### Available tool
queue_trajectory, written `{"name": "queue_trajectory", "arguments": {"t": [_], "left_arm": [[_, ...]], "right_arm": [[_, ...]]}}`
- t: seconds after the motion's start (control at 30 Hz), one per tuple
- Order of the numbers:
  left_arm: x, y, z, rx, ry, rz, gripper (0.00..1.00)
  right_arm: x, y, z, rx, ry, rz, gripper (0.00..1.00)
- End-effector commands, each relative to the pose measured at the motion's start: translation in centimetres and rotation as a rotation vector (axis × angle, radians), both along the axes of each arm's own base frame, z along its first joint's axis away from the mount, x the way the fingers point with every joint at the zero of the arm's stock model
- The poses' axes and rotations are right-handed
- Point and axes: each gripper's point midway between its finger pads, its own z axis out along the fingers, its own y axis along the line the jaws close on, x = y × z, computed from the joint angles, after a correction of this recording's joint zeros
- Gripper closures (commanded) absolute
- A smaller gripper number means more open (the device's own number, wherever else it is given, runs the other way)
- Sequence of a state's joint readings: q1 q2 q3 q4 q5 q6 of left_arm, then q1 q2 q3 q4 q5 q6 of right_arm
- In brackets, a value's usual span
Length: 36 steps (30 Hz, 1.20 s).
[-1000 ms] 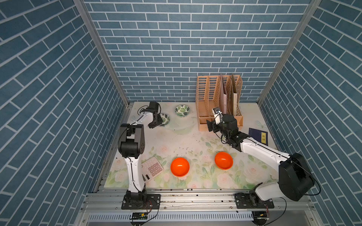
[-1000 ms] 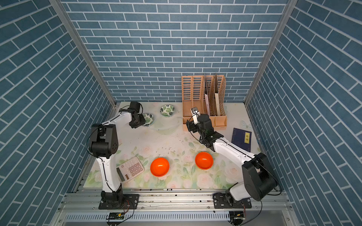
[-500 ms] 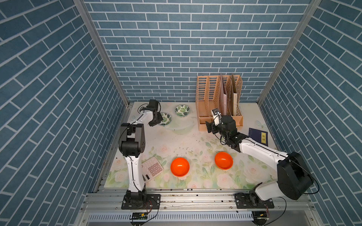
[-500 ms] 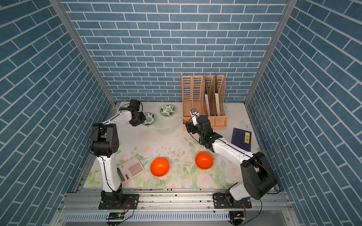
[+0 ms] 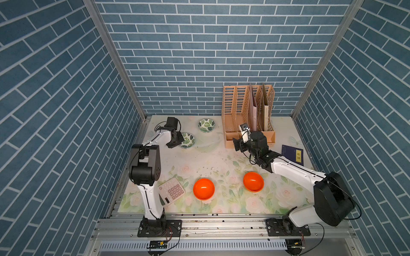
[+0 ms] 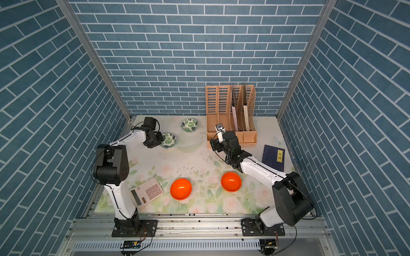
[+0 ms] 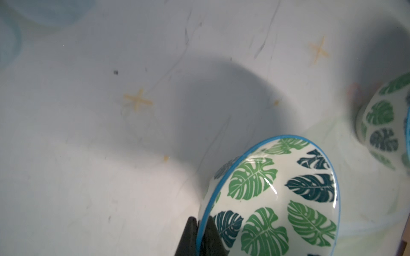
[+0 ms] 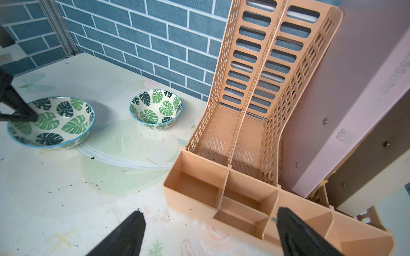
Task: Stack the bowls
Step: Move the bowl to the center of the board.
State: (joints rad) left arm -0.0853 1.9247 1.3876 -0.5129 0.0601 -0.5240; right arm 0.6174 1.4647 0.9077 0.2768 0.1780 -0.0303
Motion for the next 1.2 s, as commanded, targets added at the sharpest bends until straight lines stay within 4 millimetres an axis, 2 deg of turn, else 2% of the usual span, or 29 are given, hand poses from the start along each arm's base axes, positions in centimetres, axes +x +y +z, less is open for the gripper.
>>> {"name": "queue_trajectory", "arguments": {"t": [0.0, 0.1, 0.37, 0.53, 0.73, 0.83, 0.93, 1.03, 1.17], "left_arm": [[-2.5, -1.4, 0.7, -0.01, 0.022, -0.066, 1.0], [-4.4, -2.2, 1.0, -0.031, 0.028, -0.086, 1.0], [-8.8, -6.2, 0.5, -0.074, 0.049, -0.192, 1.0], [-10.8, -6.2, 0.2, -0.064, 0.057, -0.209, 1.0], [-12.5, -6.2, -1.9, -0.053, 0.123, -0.244, 0.99], [-12.9, -5.9, -2.1, -0.039, 0.126, -0.242, 0.94], [-13.1, -5.8, -2.7, -0.035, 0.14, -0.236, 0.82], [-13.2, -5.7, -3.4, -0.028, 0.15, -0.225, 0.78], [-12.9, -5.7, -3.3, -0.031, 0.138, -0.217, 0.68]], "right_arm": [[0.4, 1.1, 1.3, 0.039, -0.02, 0.015, 0.04], [0.8, 1.4, 1.5, 0.034, -0.023, 0.018, 0.04], [1.3, 2.3, 2.1, 0.042, -0.029, 0.037, 0.04], [1.1, 2.6, 2.1, 0.034, -0.027, 0.045, 0.04], [1.0, 3.5, 2.3, 0.038, -0.028, 0.067, 0.04], [1.0, 3.9, 2.4, 0.034, -0.031, 0.07, 0.04], [1.1, 4.2, 2.4, 0.036, -0.032, 0.075, 0.04], [1.1, 4.6, 2.4, 0.037, -0.032, 0.081, 0.04], [1.0, 4.7, 2.1, 0.029, -0.029, 0.084, 0.04]]}}
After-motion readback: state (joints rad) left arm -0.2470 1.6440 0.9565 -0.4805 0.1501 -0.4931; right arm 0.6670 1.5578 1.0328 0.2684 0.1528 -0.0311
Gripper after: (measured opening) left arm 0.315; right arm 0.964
